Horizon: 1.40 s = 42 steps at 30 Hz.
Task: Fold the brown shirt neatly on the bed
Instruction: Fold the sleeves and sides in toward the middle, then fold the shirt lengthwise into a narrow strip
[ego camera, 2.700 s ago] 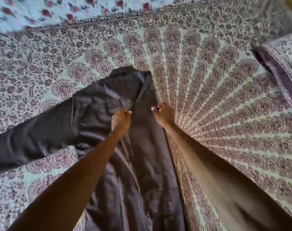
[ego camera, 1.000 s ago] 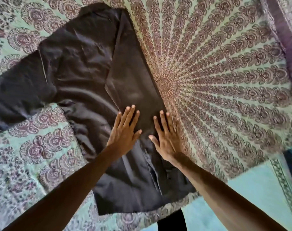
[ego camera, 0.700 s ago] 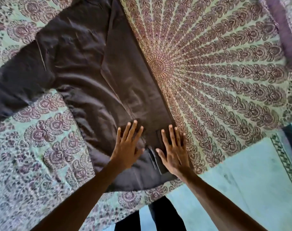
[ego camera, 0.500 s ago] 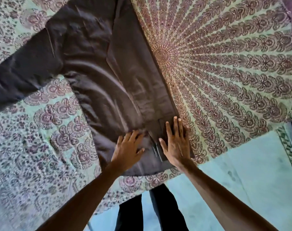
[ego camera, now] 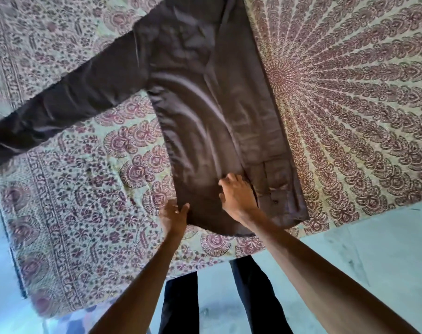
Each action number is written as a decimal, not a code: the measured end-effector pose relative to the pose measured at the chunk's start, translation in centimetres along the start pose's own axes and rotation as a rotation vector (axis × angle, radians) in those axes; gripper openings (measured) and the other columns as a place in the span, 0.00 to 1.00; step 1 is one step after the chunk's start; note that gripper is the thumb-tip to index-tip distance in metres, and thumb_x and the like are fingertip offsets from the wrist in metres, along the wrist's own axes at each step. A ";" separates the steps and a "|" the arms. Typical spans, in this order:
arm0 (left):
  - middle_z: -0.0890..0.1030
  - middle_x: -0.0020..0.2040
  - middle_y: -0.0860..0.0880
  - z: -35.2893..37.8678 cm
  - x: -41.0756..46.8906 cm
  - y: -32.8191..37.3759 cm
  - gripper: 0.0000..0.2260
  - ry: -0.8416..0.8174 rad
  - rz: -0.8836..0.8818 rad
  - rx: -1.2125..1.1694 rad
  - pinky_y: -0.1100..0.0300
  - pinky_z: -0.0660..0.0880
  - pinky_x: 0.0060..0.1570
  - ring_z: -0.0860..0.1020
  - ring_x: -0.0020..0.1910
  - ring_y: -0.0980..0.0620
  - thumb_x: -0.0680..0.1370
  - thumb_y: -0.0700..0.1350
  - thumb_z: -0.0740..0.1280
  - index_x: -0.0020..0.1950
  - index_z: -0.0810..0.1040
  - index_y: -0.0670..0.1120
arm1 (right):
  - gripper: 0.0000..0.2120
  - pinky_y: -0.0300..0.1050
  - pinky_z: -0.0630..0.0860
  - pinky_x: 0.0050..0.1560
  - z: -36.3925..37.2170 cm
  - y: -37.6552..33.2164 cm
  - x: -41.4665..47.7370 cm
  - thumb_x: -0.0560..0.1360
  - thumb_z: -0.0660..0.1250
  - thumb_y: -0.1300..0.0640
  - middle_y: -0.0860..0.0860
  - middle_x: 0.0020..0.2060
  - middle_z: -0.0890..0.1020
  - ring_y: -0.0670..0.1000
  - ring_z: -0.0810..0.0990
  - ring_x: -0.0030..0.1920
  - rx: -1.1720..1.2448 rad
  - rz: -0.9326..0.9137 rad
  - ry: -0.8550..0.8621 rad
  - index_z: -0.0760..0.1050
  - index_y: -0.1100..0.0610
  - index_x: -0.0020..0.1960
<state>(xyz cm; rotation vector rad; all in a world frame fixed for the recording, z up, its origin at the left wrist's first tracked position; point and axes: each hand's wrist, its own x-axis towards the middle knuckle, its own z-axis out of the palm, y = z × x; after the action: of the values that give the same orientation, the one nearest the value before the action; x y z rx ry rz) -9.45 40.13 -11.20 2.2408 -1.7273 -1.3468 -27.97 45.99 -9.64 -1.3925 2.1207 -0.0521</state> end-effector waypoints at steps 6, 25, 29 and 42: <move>0.82 0.39 0.38 -1.3 -0.6 -2.6 0.14 -0.173 0.033 0.314 0.58 0.67 0.33 0.81 0.41 0.41 0.74 0.50 0.71 0.43 0.80 0.38 | 0.16 0.54 0.77 0.52 2.0 -3.0 -1.4 0.70 0.69 0.58 0.54 0.56 0.74 0.58 0.73 0.59 0.029 0.180 0.005 0.74 0.54 0.58; 0.76 0.51 0.36 -14.5 26.8 13.3 0.10 0.192 0.816 0.415 0.45 0.73 0.42 0.75 0.47 0.36 0.73 0.36 0.67 0.53 0.76 0.37 | 0.12 0.50 0.79 0.42 -3.2 -16.2 17.3 0.76 0.62 0.47 0.54 0.43 0.84 0.59 0.83 0.46 0.163 0.280 0.212 0.77 0.54 0.50; 0.73 0.56 0.36 -15.4 29.8 18.5 0.12 0.226 0.853 0.452 0.44 0.71 0.48 0.72 0.53 0.35 0.75 0.39 0.65 0.57 0.74 0.39 | 0.16 0.51 0.78 0.45 -5.7 -16.7 22.7 0.76 0.62 0.47 0.57 0.47 0.83 0.60 0.82 0.48 0.099 0.204 0.240 0.76 0.56 0.57; 0.76 0.60 0.36 -13.6 39.1 31.3 0.34 0.034 0.477 0.468 0.43 0.69 0.62 0.74 0.62 0.36 0.70 0.64 0.67 0.68 0.69 0.43 | 0.10 0.52 0.77 0.45 -7.4 -14.9 28.3 0.76 0.62 0.54 0.59 0.46 0.84 0.63 0.82 0.47 0.102 0.002 0.133 0.78 0.59 0.50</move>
<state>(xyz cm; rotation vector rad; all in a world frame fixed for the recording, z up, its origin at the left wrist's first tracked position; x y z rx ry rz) -24.75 -9.48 -11.47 1.8007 -2.5547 -0.8648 -27.12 13.25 -11.33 -1.3607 2.1945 -0.2548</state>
